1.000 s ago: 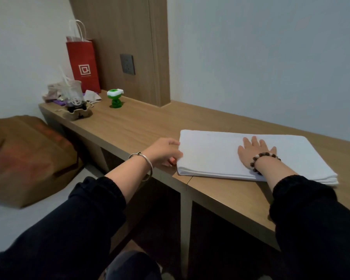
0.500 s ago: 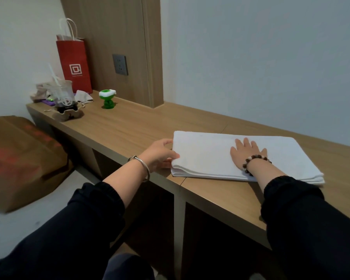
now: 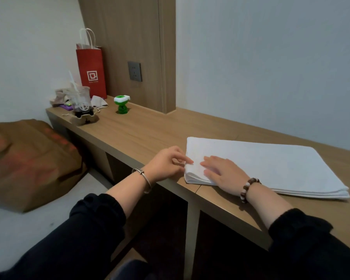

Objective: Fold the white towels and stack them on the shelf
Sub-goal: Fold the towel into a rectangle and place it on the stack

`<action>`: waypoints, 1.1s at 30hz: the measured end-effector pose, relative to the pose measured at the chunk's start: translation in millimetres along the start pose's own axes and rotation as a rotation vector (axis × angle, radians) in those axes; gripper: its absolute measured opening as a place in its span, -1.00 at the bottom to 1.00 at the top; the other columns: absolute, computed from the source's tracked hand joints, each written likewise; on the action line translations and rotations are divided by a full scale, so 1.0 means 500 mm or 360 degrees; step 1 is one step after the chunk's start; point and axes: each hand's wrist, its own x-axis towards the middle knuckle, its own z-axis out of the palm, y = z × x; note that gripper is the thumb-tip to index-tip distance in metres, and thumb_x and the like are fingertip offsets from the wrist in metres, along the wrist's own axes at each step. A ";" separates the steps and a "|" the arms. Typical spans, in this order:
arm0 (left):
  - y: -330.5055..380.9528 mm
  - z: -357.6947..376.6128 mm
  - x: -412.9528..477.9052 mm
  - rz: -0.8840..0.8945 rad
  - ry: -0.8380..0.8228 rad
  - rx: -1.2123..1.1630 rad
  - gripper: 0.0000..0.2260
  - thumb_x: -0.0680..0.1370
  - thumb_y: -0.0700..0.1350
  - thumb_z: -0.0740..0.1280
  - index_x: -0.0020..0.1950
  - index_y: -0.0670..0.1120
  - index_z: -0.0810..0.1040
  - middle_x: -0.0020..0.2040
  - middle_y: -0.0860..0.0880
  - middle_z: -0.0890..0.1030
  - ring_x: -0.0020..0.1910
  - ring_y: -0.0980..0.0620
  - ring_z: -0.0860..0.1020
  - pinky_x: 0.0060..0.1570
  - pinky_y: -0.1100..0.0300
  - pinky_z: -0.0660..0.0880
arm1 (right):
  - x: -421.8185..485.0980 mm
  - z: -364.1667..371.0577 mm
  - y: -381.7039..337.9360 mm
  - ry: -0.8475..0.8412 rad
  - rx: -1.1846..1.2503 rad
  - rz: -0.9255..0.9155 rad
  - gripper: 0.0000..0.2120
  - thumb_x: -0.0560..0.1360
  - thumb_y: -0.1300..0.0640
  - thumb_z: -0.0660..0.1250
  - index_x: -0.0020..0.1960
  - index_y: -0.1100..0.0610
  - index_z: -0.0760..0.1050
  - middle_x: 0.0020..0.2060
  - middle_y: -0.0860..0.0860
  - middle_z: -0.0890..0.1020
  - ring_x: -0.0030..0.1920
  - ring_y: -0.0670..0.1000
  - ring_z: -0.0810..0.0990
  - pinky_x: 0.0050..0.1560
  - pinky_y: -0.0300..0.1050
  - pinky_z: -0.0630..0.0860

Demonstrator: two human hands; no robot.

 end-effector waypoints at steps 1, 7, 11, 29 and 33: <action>-0.001 0.003 -0.002 0.0123 0.0040 0.0160 -0.81 0.44 -0.27 0.44 0.04 -0.12 0.67 0.06 -0.06 0.52 0.01 0.06 0.47 0.05 0.49 0.37 | 0.001 0.001 0.001 -0.0005 -0.0004 0.0002 -0.59 0.64 -0.08 0.06 0.44 -0.03 0.32 0.48 -0.09 0.27 0.49 -0.05 0.13 0.46 -0.04 0.02; 0.006 0.012 -0.006 0.0703 0.0244 0.0718 -0.90 0.42 -0.24 0.46 -0.08 -0.15 0.68 -0.10 -0.07 0.66 -0.09 -0.05 0.57 -0.13 0.17 0.46 | 0.006 0.003 0.010 -0.0008 0.0087 0.0017 -0.61 0.64 -0.07 0.06 0.43 -0.03 0.34 0.48 -0.09 0.27 0.49 -0.06 0.14 0.46 -0.06 0.01; 0.005 0.024 -0.009 0.0859 0.0319 0.0904 -0.92 0.32 -0.29 0.48 -0.25 -0.19 0.62 -0.37 -0.09 0.62 -0.43 -0.11 0.57 -0.48 0.16 0.47 | 0.006 0.002 0.008 0.0027 0.0124 0.0029 -0.61 0.64 -0.06 0.08 0.42 -0.02 0.36 0.47 -0.09 0.29 0.49 -0.05 0.16 0.45 -0.07 0.03; -0.018 0.026 -0.024 0.0572 0.0136 0.1015 -0.85 0.54 -0.11 0.31 0.01 -0.14 0.61 -0.16 -0.11 0.66 -0.20 -0.15 0.59 -0.21 0.03 0.50 | -0.032 -0.007 -0.038 0.0323 -0.0446 -0.0427 -0.79 0.55 0.00 0.26 0.09 0.06 0.57 -0.01 -0.04 0.60 0.01 -0.05 0.50 -0.09 -0.30 0.36; -0.017 0.027 -0.021 0.0565 0.0159 0.1026 -0.88 0.52 -0.13 0.32 -0.02 -0.14 0.59 -0.21 -0.12 0.64 -0.24 -0.18 0.56 -0.25 0.04 0.48 | -0.037 -0.012 -0.040 0.0286 -0.0601 -0.0458 -0.76 0.60 0.02 0.17 0.12 0.07 0.55 -0.03 -0.01 0.60 0.00 0.02 0.52 -0.08 -0.14 0.43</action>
